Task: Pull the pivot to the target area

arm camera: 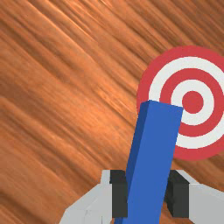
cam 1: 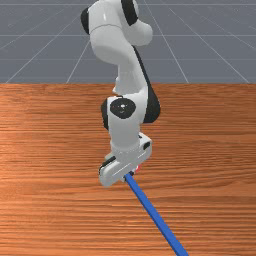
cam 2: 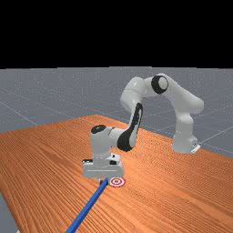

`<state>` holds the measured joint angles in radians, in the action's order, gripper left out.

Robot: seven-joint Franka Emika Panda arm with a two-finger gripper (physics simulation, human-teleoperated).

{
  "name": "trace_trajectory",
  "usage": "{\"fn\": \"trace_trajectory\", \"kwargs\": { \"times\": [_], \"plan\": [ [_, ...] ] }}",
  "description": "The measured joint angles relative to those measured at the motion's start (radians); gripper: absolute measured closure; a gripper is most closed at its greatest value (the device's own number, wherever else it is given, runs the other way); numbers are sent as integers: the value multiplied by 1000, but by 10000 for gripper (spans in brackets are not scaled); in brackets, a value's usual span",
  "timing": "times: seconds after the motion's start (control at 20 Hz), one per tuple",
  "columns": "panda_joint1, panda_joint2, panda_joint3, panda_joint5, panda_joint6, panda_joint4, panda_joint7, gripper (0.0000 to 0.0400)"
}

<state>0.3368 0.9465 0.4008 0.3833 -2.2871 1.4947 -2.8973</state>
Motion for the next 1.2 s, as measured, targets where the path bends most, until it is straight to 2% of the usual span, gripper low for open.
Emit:
{"fn": "trace_trajectory", "kwargs": {
  "times": [0.25,0.3,0.35,0.65,0.9,0.95,1.05,1.1,1.15,1.2],
  "plan": [
    [84,-132,40,62,-113,275,0,291],
    [83,-151,31,39,-130,307,0,296],
    [111,-174,52,84,-150,362,0,292],
    [204,-317,90,165,-281,654,0,302],
    [323,-305,100,213,-263,635,0,303],
    [335,-303,94,202,-257,627,0,303],
    [331,-307,63,136,-255,614,0,304],
    [327,-302,52,132,-261,610,0,304],
    [345,-283,67,75,-271,604,0,304],
    [356,-266,75,67,-274,597,0,297]
  ]
}}
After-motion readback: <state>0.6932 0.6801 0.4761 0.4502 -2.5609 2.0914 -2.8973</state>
